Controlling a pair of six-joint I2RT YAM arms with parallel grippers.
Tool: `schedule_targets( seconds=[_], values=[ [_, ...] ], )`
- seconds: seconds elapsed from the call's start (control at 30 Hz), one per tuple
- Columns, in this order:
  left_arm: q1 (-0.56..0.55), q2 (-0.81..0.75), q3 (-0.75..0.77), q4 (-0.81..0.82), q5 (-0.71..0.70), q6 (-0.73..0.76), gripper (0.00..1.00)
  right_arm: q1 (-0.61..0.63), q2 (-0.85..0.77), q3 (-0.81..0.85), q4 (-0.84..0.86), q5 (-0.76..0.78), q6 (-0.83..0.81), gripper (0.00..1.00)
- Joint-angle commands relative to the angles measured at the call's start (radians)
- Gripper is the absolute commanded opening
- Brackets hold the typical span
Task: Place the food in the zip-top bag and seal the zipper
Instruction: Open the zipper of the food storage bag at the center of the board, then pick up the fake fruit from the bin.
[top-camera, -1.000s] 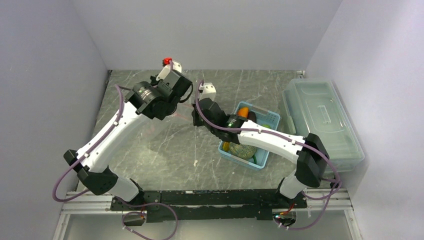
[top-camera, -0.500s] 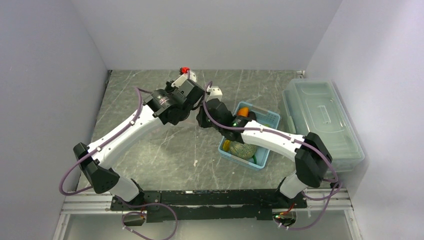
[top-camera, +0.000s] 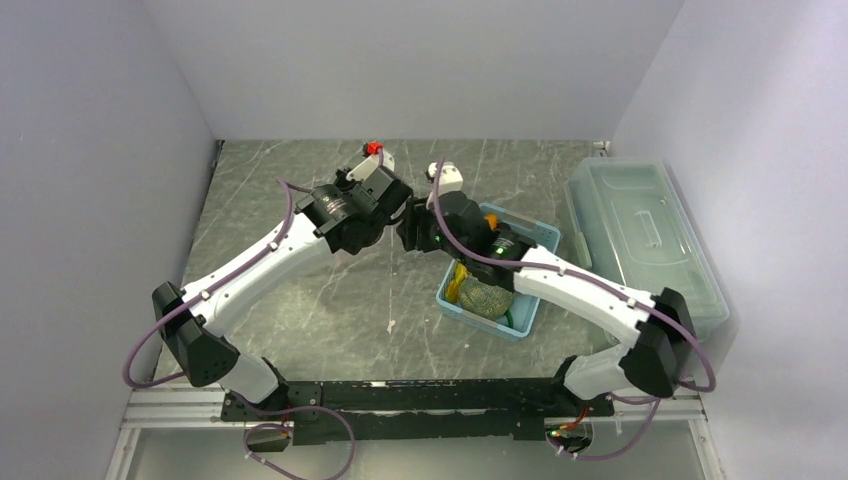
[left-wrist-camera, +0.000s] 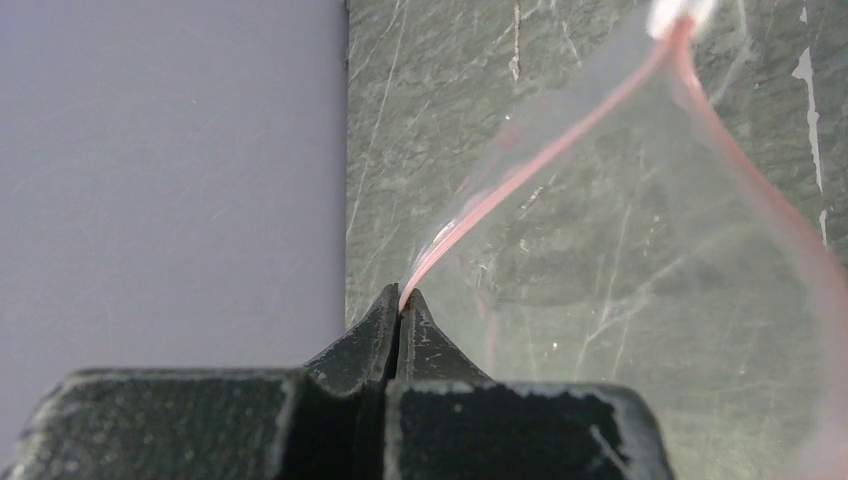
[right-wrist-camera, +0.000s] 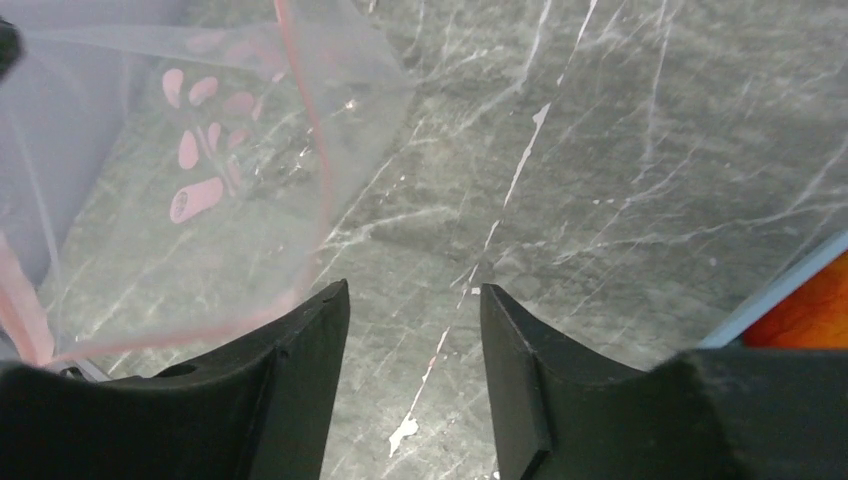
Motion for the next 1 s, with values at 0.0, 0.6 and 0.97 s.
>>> schedule_targets(
  seconds=[0.0, 0.6, 0.97],
  values=[
    [-0.004, -0.002, -0.001, 0.045, -0.032, 0.007, 0.00, -0.001, -0.098, 0.025, -0.039, 0.055, -0.055, 0.56],
    [-0.004, -0.070, -0.034, 0.054, 0.037, 0.000, 0.00, -0.167, -0.351, 0.042, -0.500, 0.166, -0.124, 0.66],
    [-0.005, -0.097, -0.047, 0.076, 0.080, 0.008, 0.00, -0.291, -0.357, 0.013, -0.683, 0.079, -0.136, 0.71]
  ],
)
